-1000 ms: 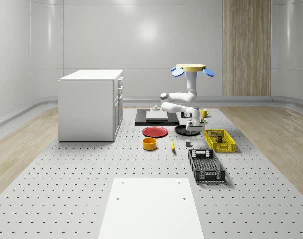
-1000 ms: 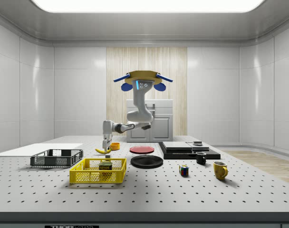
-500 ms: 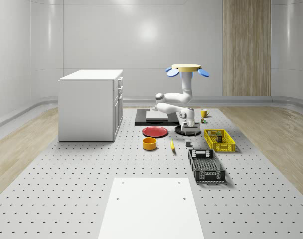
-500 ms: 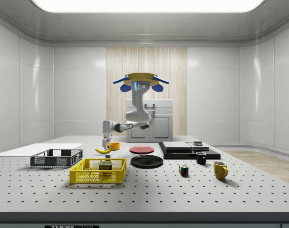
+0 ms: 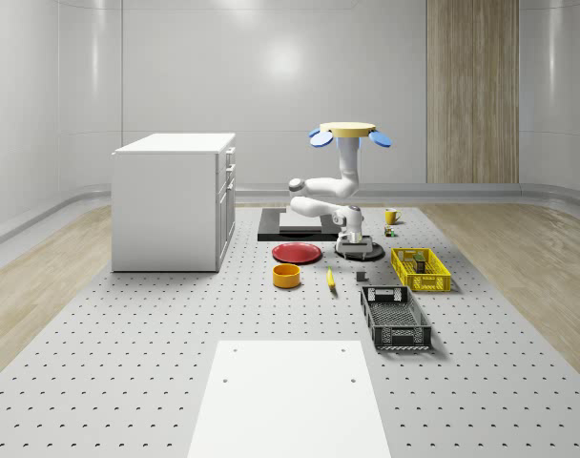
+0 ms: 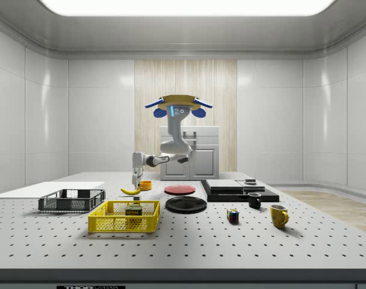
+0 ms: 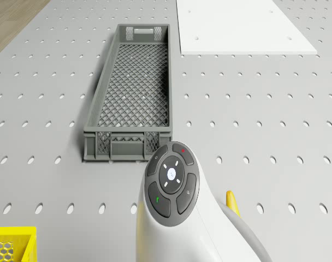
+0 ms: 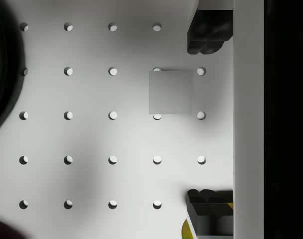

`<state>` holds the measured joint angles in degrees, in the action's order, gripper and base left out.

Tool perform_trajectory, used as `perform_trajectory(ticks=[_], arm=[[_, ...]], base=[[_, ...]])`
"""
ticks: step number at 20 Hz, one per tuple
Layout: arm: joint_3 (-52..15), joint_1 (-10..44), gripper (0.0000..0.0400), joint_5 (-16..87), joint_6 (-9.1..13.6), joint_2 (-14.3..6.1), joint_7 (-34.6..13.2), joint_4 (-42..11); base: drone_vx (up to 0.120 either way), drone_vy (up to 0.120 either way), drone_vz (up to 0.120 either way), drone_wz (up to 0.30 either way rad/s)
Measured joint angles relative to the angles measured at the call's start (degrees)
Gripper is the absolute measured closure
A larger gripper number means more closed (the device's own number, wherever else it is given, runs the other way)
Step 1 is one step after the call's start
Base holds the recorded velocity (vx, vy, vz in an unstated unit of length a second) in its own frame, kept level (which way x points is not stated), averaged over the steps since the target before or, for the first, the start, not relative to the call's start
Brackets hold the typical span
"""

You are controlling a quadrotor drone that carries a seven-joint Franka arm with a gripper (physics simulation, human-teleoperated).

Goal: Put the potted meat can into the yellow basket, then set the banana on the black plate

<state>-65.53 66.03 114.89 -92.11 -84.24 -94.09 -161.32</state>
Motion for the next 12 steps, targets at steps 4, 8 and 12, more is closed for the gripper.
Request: perform_trajectory(ticks=[4, 8, 12], arm=[[0.0, 0.0, 0.0000, 0.0, 0.0, 0.0, 0.0, 0.0], [0.0, 0.0, 0.0000, 0.0, 0.0, 0.0, 0.0, 0.0], [0.0, 0.0, 0.0000, 0.0, 0.0, 0.0, 0.0, 0.0]], base=[[0.030, -0.120, 0.000, 0.000], [0.120, -0.120, 0.000, 0.000], [0.120, -0.120, 0.000, 0.000]])
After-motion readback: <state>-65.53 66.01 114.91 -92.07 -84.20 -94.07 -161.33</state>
